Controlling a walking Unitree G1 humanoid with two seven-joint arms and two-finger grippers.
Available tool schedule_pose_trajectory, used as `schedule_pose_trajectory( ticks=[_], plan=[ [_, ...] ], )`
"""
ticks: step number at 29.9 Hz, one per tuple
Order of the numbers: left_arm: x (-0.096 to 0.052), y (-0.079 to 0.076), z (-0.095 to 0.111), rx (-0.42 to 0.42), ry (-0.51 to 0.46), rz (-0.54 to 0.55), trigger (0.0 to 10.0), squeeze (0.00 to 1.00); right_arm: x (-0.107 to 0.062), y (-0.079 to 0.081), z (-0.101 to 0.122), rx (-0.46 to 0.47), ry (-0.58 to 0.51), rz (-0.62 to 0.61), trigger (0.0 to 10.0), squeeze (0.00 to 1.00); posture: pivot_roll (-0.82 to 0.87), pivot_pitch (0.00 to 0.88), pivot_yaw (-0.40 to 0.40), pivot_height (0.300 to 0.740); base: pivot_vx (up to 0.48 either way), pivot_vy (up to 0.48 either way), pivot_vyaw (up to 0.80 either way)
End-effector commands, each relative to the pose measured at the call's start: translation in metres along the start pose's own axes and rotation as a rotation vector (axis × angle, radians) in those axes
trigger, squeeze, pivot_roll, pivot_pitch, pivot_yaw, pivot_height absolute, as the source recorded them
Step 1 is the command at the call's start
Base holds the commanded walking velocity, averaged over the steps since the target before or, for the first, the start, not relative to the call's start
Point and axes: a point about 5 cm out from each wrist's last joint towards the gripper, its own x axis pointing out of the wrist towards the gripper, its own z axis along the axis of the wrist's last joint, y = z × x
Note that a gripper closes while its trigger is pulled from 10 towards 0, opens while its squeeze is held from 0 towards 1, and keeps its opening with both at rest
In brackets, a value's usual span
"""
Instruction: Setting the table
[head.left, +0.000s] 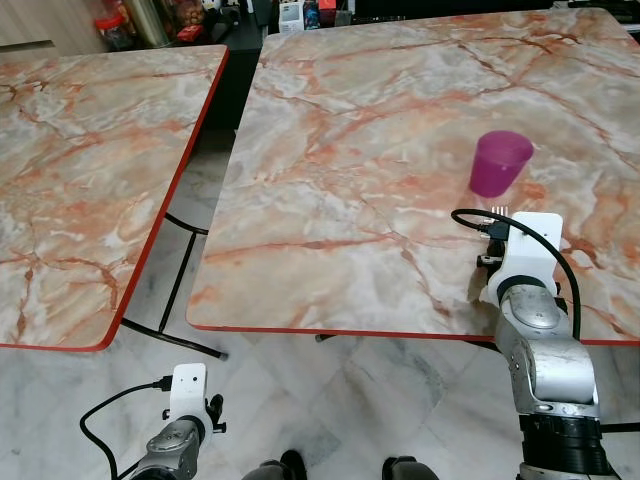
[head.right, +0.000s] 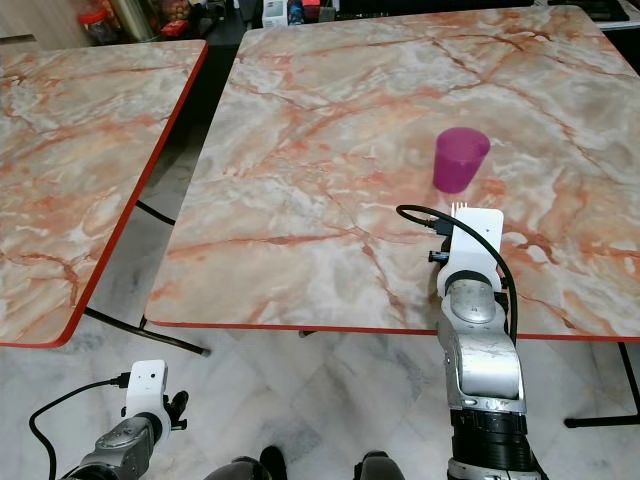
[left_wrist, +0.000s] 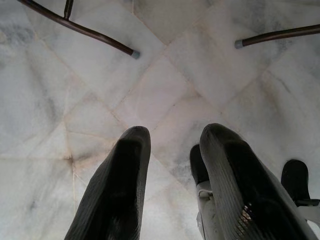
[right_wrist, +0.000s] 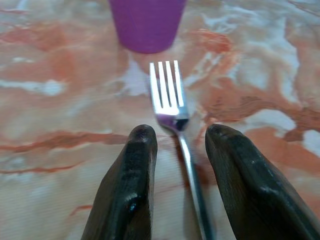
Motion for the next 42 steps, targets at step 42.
schedule_pose_trajectory(
  ticks=[42],
  plan=[
    [-0.005, 0.011, -0.017, -0.007, 0.056, 0.023, 10.0, 0.0, -0.003, -0.01, -0.015, 0.023, 0.063, -0.066, 10.0, 0.0, -0.16, 0.172, 0.118, 0.74, 0.0, 0.0, 0.0]
  ],
)
